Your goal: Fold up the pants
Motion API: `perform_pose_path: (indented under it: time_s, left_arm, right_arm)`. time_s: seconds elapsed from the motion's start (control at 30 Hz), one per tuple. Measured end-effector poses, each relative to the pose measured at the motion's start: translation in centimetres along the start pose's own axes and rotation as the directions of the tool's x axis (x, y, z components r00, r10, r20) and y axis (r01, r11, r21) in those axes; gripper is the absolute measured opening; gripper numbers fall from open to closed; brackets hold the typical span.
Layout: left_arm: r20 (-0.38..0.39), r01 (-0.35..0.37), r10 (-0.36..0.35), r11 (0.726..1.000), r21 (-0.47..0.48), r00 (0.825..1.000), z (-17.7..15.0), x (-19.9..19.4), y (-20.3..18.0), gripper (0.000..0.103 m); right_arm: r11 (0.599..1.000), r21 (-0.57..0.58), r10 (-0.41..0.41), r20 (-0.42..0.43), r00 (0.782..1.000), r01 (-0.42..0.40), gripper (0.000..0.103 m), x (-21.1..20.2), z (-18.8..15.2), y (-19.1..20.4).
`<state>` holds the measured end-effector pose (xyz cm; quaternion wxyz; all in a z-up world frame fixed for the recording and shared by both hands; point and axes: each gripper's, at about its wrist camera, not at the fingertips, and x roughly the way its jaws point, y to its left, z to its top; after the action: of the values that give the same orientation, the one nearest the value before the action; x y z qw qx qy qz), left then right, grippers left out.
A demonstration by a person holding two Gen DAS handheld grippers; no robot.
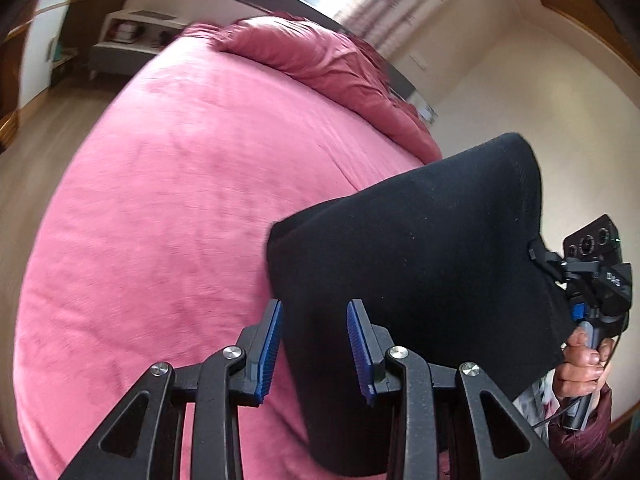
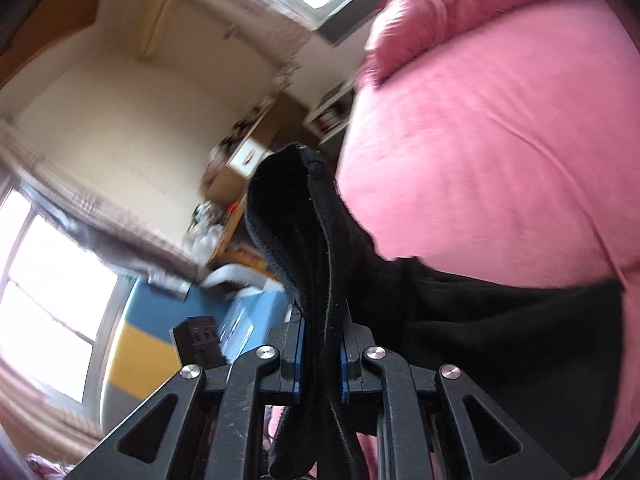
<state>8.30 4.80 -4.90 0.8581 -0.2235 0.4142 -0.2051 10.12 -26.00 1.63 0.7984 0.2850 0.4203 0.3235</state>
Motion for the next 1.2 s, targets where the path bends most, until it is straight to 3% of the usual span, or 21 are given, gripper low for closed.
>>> perform_pose_path:
  time_s: [0.3,0.5,0.67,0.9,1.0,1.07,1.13,1.2]
  left_arm:
    - [-0.134,0.032,-0.014,0.990,0.139,0.991,-1.3,4.9,-4.8,0.033]
    - [-0.225,0.054,0.004,0.966,0.251,0.974,-3.5,7.1,-7.4,0.033]
    - [-0.278,0.073,0.011,0.954,0.291,0.961,-4.6,8.6,-8.8,0.033]
    - [-0.320,0.083,0.025,0.944,0.318,0.947,-5.7,9.6,-9.8,0.033]
    - [-0.318,0.087,0.019,0.944,0.317,0.948,-5.6,9.6,-10.1,0.033]
    - [-0.313,0.101,0.001,0.945,0.310,0.950,-5.4,9.4,-10.1,0.034]
    - [-0.325,0.092,0.015,0.945,0.313,0.946,-5.7,9.9,-9.8,0.034]
    - [-0.323,0.086,0.016,0.951,0.298,0.946,-5.7,10.2,-9.7,0.034]
  right_arm:
    - [0.980,0.159,-0.131,0.040,0.991,0.123,0.013,-3.6,-1.7,-8.4]
    - [0.942,0.269,-0.214,0.026,0.976,0.199,0.013,-4.6,-3.8,-13.7]
    - [0.904,0.346,-0.273,0.015,0.962,0.251,0.013,-5.3,-5.3,-17.6]
    - [0.891,0.361,-0.300,0.013,0.954,0.275,0.013,-5.1,-5.8,-19.9]
    - [0.885,0.341,-0.348,0.032,0.937,0.317,0.013,-6.1,-5.8,-19.0]
    - [0.890,0.299,-0.378,0.059,0.924,0.345,0.005,-7.3,-5.6,-17.9]
    - [0.885,0.312,-0.373,0.028,0.927,0.346,0.006,-8.2,-5.3,-18.8]
    - [0.858,0.335,-0.421,0.023,0.907,0.390,0.009,-9.3,-5.2,-19.8]
